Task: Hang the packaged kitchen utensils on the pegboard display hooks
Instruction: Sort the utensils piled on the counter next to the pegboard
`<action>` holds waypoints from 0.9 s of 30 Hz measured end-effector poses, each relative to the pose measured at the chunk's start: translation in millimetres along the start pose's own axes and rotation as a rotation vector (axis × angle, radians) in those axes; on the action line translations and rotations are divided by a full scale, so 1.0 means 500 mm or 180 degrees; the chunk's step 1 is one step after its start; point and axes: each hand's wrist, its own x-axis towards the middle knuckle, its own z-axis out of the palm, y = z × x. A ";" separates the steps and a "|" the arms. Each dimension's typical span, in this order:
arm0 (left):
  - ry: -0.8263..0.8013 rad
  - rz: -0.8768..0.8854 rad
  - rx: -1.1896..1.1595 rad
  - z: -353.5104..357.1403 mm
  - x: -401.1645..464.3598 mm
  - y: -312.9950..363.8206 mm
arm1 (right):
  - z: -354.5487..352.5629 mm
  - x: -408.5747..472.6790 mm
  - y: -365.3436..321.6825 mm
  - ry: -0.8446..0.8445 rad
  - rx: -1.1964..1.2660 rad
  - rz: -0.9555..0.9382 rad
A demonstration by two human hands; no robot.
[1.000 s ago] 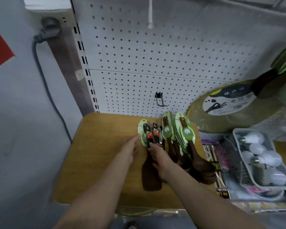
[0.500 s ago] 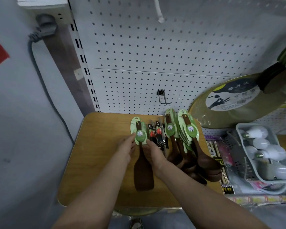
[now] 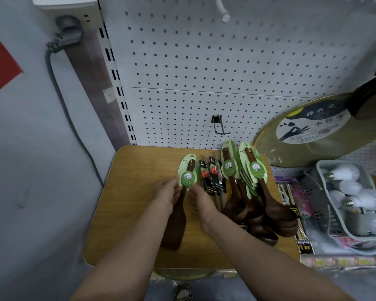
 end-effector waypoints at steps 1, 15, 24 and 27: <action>0.0022 0.0004 0.0000 -0.002 -0.002 -0.002 | 0.002 0.000 0.000 0.0037 0.0028 0.0001; 0.0017 0.0054 0.0191 0.001 0.008 -0.002 | -0.009 0.020 -0.001 -0.0039 0.0085 -0.0255; 0.0164 0.0105 0.0311 -0.014 0.022 0.014 | 0.001 0.026 0.006 -0.0067 0.0249 -0.0379; 0.0191 0.0236 0.0291 -0.026 0.019 0.025 | 0.010 0.024 0.007 -0.0103 0.0203 -0.0453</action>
